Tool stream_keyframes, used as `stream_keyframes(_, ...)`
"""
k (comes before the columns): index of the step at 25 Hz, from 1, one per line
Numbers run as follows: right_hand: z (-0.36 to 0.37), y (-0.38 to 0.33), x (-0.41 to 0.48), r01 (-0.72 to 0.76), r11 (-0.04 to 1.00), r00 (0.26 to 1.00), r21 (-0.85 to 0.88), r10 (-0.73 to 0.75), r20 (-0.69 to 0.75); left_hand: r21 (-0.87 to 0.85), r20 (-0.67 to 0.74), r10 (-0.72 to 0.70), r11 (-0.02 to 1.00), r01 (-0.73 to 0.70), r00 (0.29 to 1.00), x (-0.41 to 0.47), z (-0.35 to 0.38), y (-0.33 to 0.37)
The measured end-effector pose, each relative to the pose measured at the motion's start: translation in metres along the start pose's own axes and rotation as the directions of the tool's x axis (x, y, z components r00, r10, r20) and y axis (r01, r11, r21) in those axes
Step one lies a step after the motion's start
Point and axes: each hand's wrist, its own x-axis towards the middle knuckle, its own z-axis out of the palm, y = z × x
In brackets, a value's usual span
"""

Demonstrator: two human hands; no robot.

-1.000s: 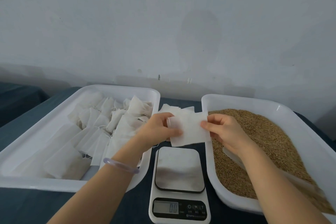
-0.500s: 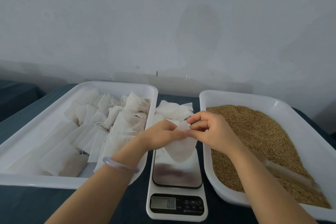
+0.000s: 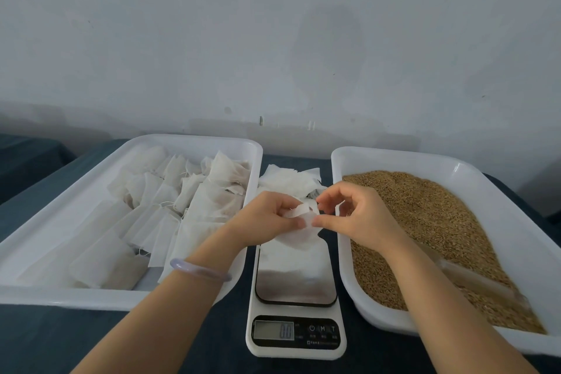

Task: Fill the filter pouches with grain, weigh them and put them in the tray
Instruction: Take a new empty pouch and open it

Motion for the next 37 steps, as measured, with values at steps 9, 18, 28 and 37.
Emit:
stream_keyframes(9, 0.005, 0.006, 0.001, -0.026, 0.999, 0.994, -0.036, 0.029, 0.104, -0.034, -0.033, -0.039, 0.999, 0.037, 0.999, 0.003, 0.0, -0.002)
stream_keyframes(18, 0.002, 0.007, 0.003, -0.16, 0.964, 0.982, 0.212, 0.133, 0.134, -0.033, -0.062, -0.029, 0.999, 0.027, 0.998, 0.0, 0.0, 0.001)
stream_keyframes(28, -0.004, 0.014, 0.009, -0.225, 0.935, 0.971, 0.272, 0.238, -0.015, -0.525, -0.15, -0.088, 0.851, -0.004, 0.985, 0.001, -0.005, 0.002)
stream_keyframes(37, 0.004, 0.002, 0.002, 0.058, 0.984, 0.997, 0.169, -0.064, 0.03, -0.197, -0.168, -0.014, 0.98, -0.02, 0.986, -0.001, 0.001, 0.003)
